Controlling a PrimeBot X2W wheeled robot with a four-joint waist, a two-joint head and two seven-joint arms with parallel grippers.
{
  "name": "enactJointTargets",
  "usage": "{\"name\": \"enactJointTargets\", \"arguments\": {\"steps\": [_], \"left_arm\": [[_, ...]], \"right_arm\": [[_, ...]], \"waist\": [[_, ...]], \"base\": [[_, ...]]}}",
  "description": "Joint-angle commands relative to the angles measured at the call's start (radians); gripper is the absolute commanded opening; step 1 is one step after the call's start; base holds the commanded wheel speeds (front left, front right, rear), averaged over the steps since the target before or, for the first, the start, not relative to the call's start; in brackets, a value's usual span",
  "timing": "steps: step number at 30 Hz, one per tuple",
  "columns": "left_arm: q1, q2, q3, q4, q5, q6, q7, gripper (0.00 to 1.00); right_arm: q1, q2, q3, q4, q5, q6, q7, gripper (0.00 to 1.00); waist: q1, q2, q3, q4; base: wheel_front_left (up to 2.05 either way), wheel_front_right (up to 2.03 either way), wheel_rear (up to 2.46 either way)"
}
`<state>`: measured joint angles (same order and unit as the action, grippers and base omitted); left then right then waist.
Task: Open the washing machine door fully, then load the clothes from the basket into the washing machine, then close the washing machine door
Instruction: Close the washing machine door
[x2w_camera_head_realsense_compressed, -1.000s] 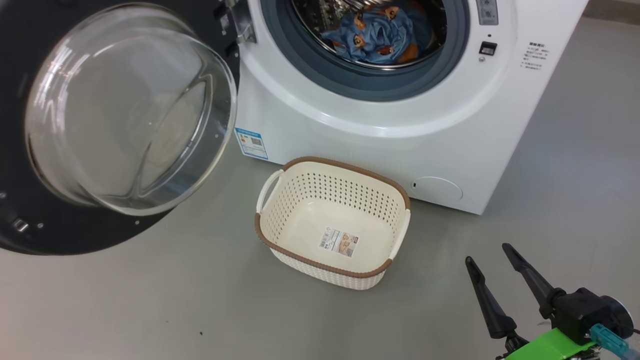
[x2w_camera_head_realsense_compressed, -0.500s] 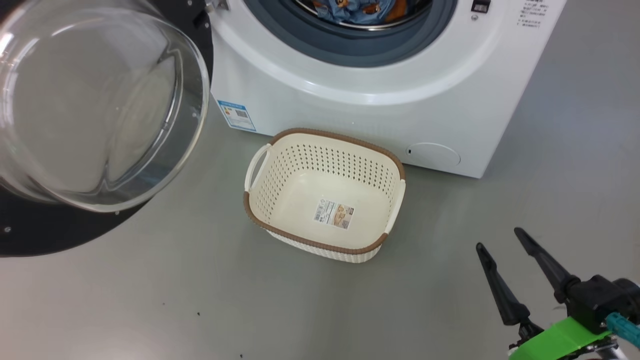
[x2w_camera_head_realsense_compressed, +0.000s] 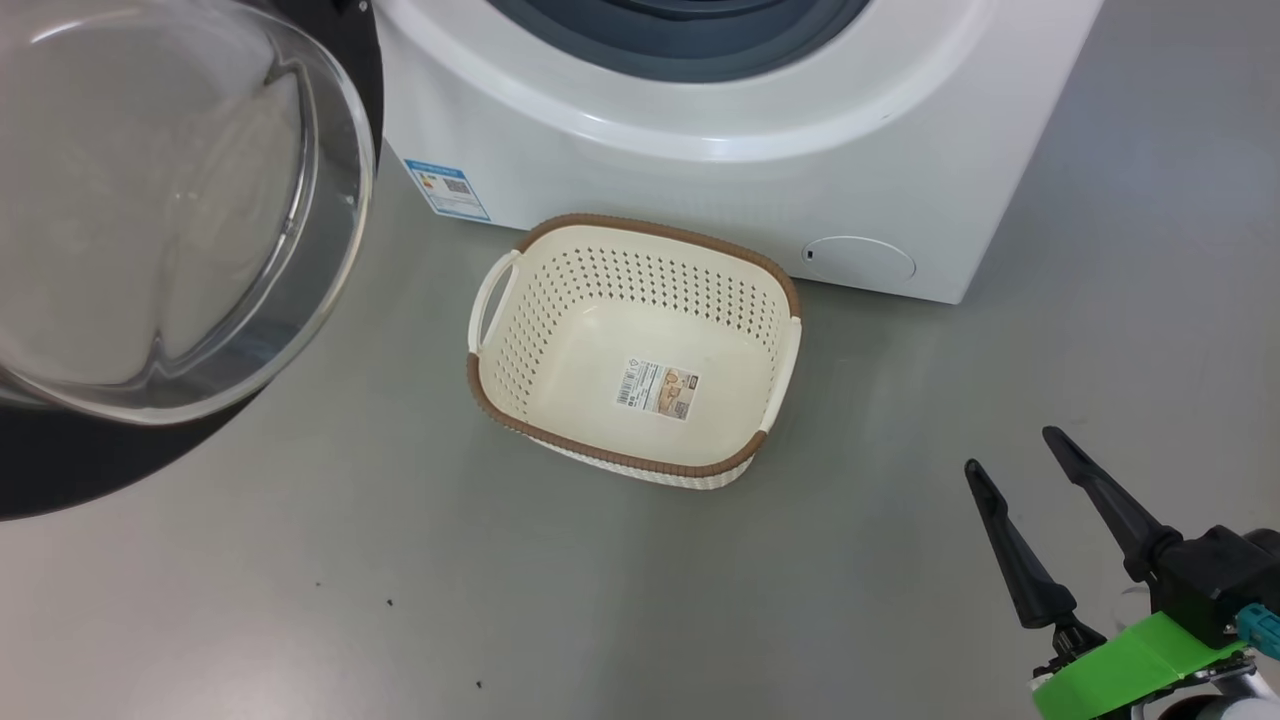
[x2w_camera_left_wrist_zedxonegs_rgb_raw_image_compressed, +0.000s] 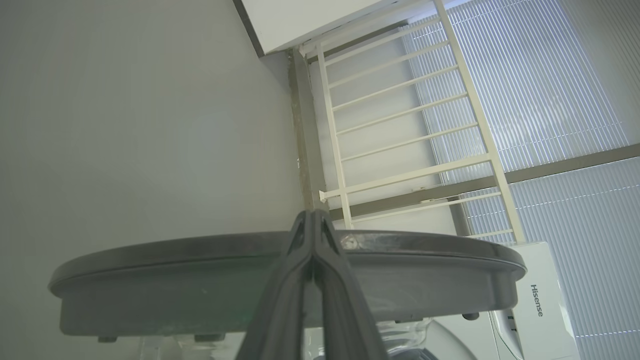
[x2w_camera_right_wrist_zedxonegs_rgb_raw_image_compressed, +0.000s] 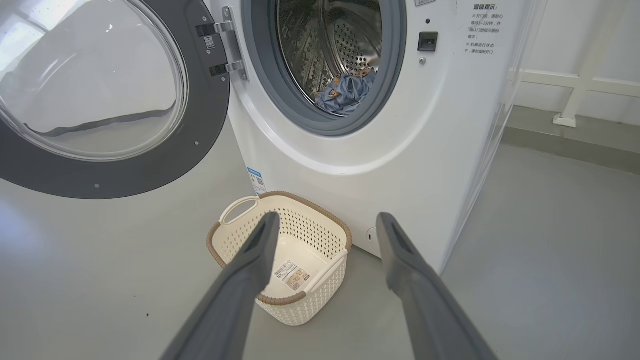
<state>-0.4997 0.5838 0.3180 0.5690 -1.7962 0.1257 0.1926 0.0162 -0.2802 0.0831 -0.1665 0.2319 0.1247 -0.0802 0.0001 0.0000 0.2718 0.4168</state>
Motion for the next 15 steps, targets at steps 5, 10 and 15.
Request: {"name": "enactJointTargets", "arguments": {"steps": [5,10,15], "left_arm": [[-0.026,0.071,0.027,-0.007,0.019,-0.018,0.011,0.0],[-0.037,0.06,0.033,0.011,0.022,-0.02,-0.011,0.0],[-0.054,0.05,0.044,0.035,0.023,-0.019,-0.036,0.0]], "right_arm": [[-0.028,-0.019,0.016,-0.036,0.01,0.006,0.006,1.0],[-0.033,-0.026,0.018,-0.039,0.017,0.006,0.008,1.0],[-0.039,-0.032,0.021,-0.04,0.022,0.006,0.01,1.0]], "waist": [[-0.0001,0.0,0.013,-0.008],[-0.0001,0.0,0.022,-0.012],[-0.0001,0.0,0.027,-0.018]], "base": [[0.0,0.0,0.0],[0.0,0.0,0.0],[0.0,0.0,0.0]]}}
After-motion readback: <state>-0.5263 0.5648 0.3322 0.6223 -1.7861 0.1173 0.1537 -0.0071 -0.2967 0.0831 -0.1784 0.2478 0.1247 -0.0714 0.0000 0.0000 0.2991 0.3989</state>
